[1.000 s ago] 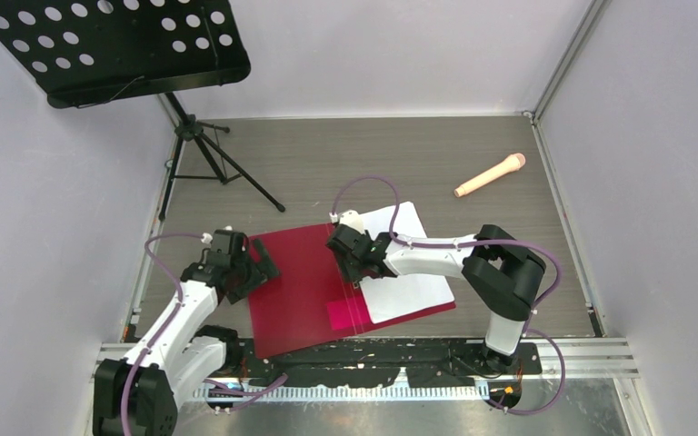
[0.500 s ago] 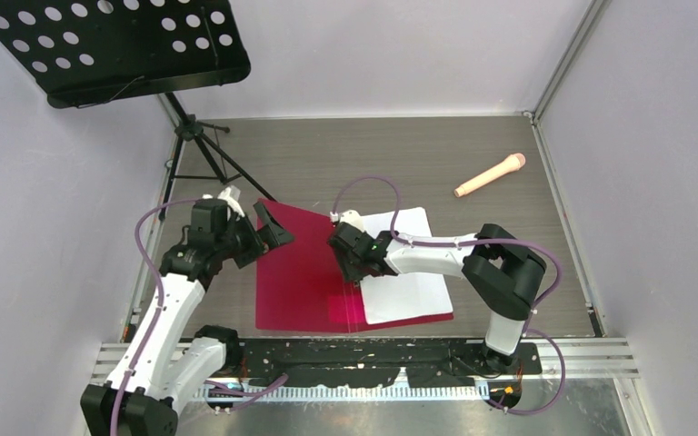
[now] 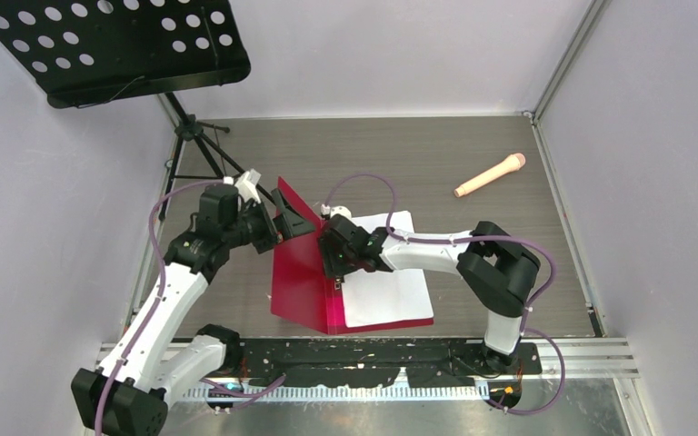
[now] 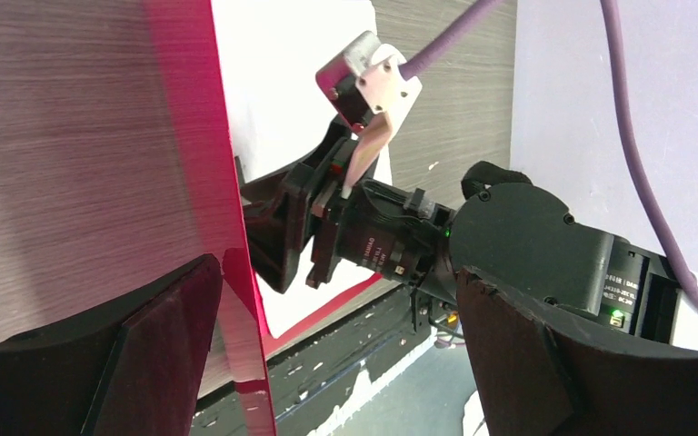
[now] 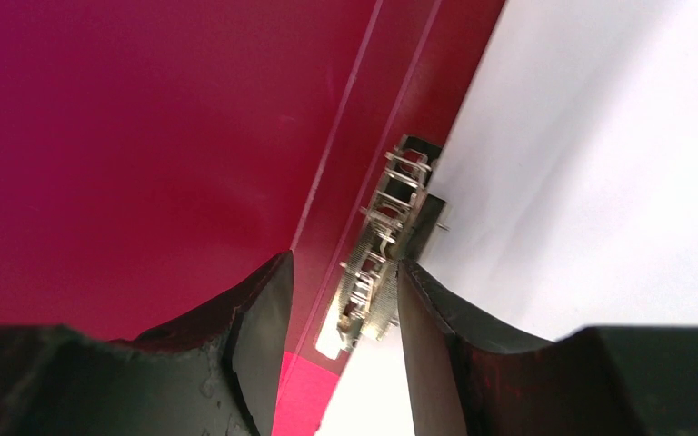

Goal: Put the files into the folder

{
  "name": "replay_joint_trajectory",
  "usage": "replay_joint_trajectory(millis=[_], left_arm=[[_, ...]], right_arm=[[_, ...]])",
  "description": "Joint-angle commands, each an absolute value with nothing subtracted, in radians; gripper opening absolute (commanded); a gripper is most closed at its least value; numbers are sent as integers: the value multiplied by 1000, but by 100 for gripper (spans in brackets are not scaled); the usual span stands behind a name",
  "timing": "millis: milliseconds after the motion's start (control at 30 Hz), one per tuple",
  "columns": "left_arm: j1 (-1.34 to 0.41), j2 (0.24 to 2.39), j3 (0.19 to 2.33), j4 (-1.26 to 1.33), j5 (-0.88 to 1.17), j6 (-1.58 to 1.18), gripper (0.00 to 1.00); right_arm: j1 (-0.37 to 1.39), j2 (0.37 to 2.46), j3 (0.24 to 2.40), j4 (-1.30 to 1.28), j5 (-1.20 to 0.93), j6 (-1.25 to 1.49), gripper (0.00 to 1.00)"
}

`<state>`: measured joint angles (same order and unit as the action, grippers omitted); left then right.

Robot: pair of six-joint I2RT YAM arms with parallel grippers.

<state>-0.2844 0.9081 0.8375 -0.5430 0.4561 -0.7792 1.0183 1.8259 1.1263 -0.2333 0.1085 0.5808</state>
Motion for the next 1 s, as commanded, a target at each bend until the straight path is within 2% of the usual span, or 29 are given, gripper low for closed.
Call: replay_joint_trajectory(millis=[0,133,367,733,967], left_arm=[[-349,941,907,-463,430,-797,96],[-437,983,973,-513,304,-770,98],[-509,1066,996,-476,284,-781,99],[-546,1124,1012,-431,295,-785,100],[-618,1178,1065,-414,298,-789,100]], right_arm=[[1002,1807,1138,-118,48,636,54],[970,1751,1066,-49,14,678,57],[933,1609,982,-49,-7,714,59],[855,1269,819,-234,213,731,62],[816,1019,718,-334,308,749,69]])
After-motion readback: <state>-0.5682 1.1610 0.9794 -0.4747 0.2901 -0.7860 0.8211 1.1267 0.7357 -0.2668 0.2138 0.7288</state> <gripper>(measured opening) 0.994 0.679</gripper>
